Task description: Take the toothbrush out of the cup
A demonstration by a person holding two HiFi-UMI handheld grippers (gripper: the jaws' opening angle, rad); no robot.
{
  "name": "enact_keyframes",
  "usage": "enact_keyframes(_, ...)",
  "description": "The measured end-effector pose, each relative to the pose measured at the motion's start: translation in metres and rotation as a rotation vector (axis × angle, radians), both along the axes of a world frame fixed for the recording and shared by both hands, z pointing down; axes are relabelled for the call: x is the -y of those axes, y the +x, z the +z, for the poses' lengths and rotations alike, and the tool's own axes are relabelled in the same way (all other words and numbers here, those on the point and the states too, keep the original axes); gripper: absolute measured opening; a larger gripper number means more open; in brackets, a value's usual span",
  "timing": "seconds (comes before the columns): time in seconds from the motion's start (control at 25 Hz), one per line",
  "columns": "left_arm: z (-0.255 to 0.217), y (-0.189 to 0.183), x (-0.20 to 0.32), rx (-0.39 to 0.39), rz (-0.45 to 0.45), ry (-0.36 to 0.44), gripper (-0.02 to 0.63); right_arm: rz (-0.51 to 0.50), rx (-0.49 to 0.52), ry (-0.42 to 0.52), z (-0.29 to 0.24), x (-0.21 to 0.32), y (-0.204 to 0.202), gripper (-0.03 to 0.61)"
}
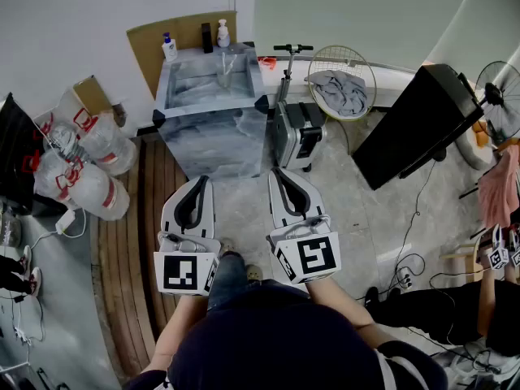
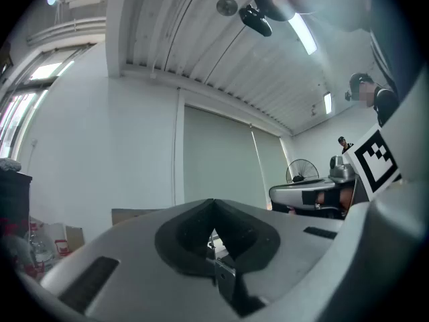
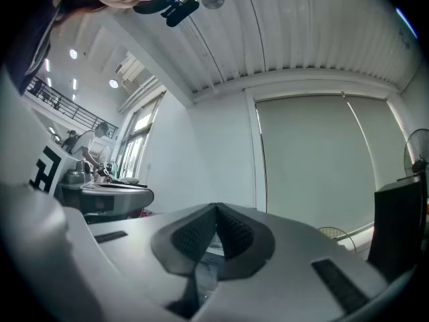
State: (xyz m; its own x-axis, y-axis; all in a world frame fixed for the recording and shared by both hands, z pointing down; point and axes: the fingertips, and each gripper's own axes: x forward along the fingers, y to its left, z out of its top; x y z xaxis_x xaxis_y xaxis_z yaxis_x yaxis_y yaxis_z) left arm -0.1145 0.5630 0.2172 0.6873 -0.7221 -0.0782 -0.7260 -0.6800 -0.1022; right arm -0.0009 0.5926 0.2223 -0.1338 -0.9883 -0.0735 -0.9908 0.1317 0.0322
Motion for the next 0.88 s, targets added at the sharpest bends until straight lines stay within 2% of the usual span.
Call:
enact_keyframes(0.4,0.017,0.004,0.057,-0.017,0.019,-0.015,0.02,0.016,-0.004,-0.019,0.019,0.056,0.009,0.028)
enact_keyframes(0.72,0.013,0.007,0.161,-0.054,0.037,-0.008,0.02,0.001,-0.012,-0.007,0.021,0.161,0.007,0.029)
enact_keyframes(0.88,0.018,0.011,0.218,-0.025,0.073,-0.021,0.02,0.016,-0.006,-0.009,0.019,0.218,0.008,0.031)
